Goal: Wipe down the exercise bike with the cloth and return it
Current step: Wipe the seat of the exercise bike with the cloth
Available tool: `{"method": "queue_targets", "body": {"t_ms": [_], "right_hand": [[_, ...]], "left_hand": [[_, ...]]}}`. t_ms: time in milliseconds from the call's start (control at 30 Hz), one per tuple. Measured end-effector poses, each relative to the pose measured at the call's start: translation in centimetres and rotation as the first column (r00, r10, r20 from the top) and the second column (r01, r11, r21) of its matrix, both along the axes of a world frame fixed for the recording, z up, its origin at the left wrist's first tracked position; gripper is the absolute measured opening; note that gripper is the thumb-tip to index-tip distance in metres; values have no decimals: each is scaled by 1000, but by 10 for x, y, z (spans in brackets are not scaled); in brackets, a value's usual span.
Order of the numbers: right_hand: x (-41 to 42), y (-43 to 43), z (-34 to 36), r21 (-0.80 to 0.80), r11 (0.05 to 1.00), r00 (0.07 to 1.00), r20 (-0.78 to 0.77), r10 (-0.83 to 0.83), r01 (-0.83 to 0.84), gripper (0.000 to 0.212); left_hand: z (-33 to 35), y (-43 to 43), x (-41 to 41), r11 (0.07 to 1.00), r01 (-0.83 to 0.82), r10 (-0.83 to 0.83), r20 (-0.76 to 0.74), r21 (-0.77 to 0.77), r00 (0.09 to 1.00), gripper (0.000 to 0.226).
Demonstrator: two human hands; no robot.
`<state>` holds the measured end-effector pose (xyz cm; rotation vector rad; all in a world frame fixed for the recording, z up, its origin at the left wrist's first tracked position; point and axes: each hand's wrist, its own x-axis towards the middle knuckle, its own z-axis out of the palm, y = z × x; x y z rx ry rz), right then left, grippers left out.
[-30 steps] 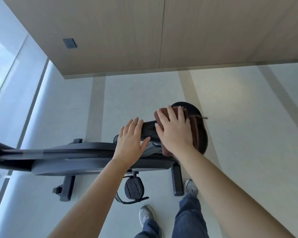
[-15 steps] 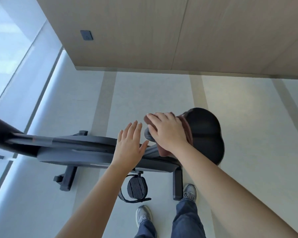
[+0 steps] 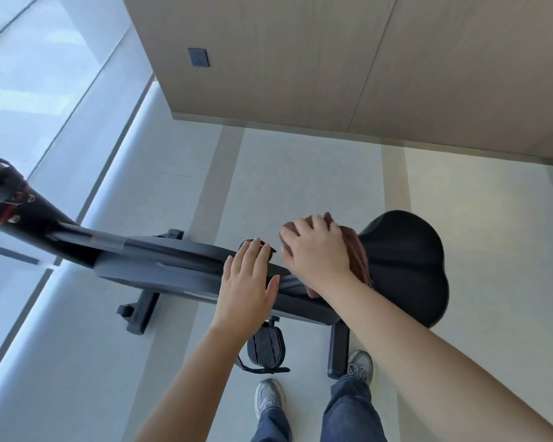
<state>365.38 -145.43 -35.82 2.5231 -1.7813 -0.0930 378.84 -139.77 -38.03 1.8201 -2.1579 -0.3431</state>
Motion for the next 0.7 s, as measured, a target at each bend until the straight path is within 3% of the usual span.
{"method": "queue_targets", "body": {"t_ms": [100,200,300,400,500,633,700], "right_hand": [[4,2,1,-51,997,988,-151,44,-52,36],[-9,17,-1,-93,995,997,-71,35,-42,42],[-27,30,-5,-45,998,999,4,-45,46,69],[-36,29,-4,-40,999,991,-131,0,-5,96],[-35,12,0,92,994,989,-131,73,-61,95],[-31,-29,16,412,908,991,132,25,-78,76],[-30,-38,21,507,857,983,183,-8,-87,66]], "left_hand": [[-1,6,3,999,-41,41,-17,2,999,51],[0,13,2,999,-44,45,-41,11,998,51],[3,18,3,999,-45,45,-56,6,997,50],[5,22,4,998,-65,65,-64,3,996,49],[2,28,4,998,-68,69,-66,17,995,50],[4,31,2,997,-74,74,-72,7,995,50],[6,30,-1,998,-66,66,-73,-1,995,50]]}}
